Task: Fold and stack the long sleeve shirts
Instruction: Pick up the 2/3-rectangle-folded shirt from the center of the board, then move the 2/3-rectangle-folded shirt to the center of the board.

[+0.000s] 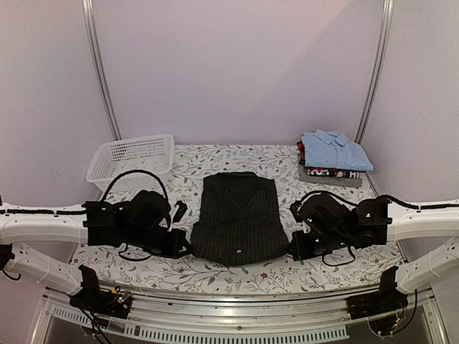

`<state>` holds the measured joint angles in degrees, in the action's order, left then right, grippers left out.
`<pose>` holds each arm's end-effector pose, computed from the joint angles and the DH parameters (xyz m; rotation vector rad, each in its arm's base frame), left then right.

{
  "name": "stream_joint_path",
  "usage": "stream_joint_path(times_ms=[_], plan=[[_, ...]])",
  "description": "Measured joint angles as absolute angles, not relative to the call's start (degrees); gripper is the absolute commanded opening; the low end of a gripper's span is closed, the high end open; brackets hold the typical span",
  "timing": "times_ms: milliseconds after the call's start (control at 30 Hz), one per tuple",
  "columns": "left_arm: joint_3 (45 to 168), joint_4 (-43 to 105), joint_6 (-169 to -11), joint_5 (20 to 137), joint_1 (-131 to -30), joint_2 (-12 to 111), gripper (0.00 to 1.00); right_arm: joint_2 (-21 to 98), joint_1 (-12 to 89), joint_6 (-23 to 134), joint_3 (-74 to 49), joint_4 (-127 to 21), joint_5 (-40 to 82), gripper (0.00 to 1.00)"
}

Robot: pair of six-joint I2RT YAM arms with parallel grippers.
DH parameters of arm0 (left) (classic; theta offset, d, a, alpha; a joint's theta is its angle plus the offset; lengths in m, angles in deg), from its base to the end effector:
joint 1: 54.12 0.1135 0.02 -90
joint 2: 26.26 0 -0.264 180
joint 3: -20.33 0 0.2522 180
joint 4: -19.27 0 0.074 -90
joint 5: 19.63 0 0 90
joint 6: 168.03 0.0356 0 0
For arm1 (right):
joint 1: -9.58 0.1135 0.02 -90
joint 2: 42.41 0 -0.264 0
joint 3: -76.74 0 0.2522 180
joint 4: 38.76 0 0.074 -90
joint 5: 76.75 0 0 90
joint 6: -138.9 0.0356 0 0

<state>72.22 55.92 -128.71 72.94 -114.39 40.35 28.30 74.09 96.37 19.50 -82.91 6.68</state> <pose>0.1114 -0.1984 0.2061 0.2451 2.6696 -0.8082 0.1055 0.2118 0.2116 -0.3526 2.6552 0.5586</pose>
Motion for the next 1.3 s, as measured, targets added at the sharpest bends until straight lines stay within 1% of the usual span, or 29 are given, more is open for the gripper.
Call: stream_joint_path(times_ms=[133,200,300,367,467,533,600,700,767,867,933,1000,1067,1167,1300], plan=[[77.27,59.53,-128.23,71.36,-114.02,39.65,0.0,26.53,74.18,96.54,12.35,-87.11,4.76,0.0],[81.2,60.47,-126.55,71.49,-112.49,41.11,0.0,26.8,72.26,95.43,8.37,-87.76,4.71,0.0],[87.78,60.03,-122.63,74.16,-106.19,45.46,0.0,29.33,64.82,91.41,2.82,-86.38,5.7,0.0],[93.2,59.4,-119.38,76.56,-100.6,50.68,0.0,32.94,58.66,88.3,-0.28,-83.81,7.55,0.0],[102.25,56.69,-114.96,80.04,-92.23,61.85,0.0,42.16,50.38,83.73,-5.88,-79.28,10.05,0.0],[108.06,54.77,-112.91,82.2,-87.92,70.66,0.0,50.62,45.87,81.02,-10.97,-76.31,12.25,0.0],[115.8,53.61,-111.2,84.78,-84.23,81.68,0.0,58.79,42.88,79.19,-15.97,-73.79,14.0,0.0],[126.95,53.72,-109.56,86.84,-80.99,97.02,0.0,70.71,39.4,77.02,-23.06,-71.15,16.34,0.0],[132.98,55.03,-108.95,87.3,-79.53,104.93,0.0,79.16,37.57,75.93,-27.67,-69.55,18.31,0.0],[139.06,56.19,-108.47,88.96,-78.39,111.23,0.0,87.47,36.19,75.21,-29.68,-68.31,20.41,0.0],[139.32,55.99,-108.4,89.22,-78.44,111.12,0.0,88.15,35.69,75.06,-28.96,-64.83,21.85,0.0],[134.38,53.1,-108.67,89.26,-79.0,108.96,0.0,86.62,35.71,75.08,-24.32,-60.88,22.33,0.0],[127.17,49.26,-109.45,89.83,-79.68,105.24,0.0,83.19,36.15,75.45,-17.5,-56.64,22.75,0.0],[112.43,45.08,-111.33,90.27,-81.63,95.86,0.0,75.32,37.98,76.41,-5.75,-53.49,22.83,0.0],[97.09,42.96,-114.35,89.13,-86.15,83.21,0.0,64.52,42.31,78.58,6.91,-54.74,21.54,0.0]])
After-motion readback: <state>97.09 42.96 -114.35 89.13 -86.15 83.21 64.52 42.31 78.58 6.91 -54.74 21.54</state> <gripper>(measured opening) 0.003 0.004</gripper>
